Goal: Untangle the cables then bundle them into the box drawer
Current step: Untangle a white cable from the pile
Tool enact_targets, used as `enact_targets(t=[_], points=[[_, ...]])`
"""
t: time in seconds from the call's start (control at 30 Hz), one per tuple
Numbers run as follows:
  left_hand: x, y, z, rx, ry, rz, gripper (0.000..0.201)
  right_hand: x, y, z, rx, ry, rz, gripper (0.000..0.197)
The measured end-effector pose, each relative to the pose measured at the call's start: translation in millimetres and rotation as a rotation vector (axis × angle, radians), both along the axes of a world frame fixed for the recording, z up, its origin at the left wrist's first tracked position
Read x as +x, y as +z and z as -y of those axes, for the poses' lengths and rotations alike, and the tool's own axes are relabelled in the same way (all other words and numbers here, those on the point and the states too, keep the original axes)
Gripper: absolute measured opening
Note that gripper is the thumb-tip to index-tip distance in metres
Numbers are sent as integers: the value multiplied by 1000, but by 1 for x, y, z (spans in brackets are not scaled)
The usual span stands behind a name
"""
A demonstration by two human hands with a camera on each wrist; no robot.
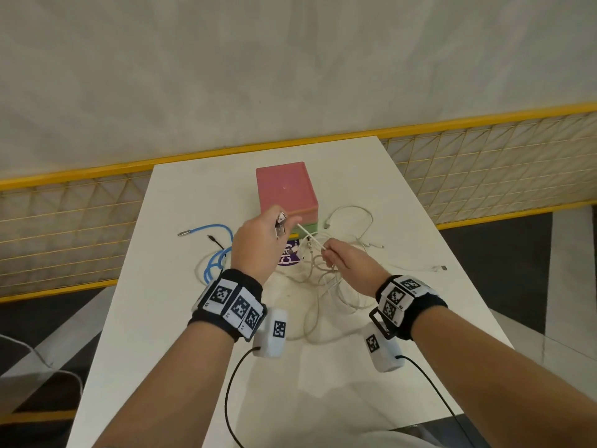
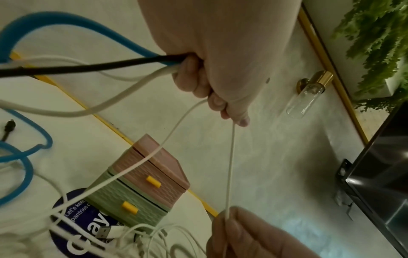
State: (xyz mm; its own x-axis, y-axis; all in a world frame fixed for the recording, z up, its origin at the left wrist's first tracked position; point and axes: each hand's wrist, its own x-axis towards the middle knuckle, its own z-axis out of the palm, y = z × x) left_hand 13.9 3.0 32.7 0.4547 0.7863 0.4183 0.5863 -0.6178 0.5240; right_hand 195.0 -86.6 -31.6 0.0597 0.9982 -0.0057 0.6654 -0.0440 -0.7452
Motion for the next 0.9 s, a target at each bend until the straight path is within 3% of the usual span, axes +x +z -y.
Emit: enact_targets(t=[0.2,0.3,0.37,0.47,0.53,0.63,0.73,0.9], points=[[-7,14,-2,25,45,181,34,9,-9,0,-125,-8,19,18],[-8,21,-6,15,65,214,30,7,-4,-3,-94,-22,57,22],[-3,21,-1,-4,28,101,27,2,3,-6,-81,-34,56,24],[12,5,15,-81,-174,-270,44,-5,12,-13,13,0,15,20],[20,-11,19,-130,-196,-405,37,-5,14,-15,74,41,8,17],[20,-17,9,-169,-151,-343,35,-3,14,-7,58,-35,-94,20],[18,-17,1,-120,-134,-351,36,-1,20,-4,-1,-108,-221,38],[19,-21,-1,-156,-43,-251,33,4,23,-13,4,-122,-92,45]])
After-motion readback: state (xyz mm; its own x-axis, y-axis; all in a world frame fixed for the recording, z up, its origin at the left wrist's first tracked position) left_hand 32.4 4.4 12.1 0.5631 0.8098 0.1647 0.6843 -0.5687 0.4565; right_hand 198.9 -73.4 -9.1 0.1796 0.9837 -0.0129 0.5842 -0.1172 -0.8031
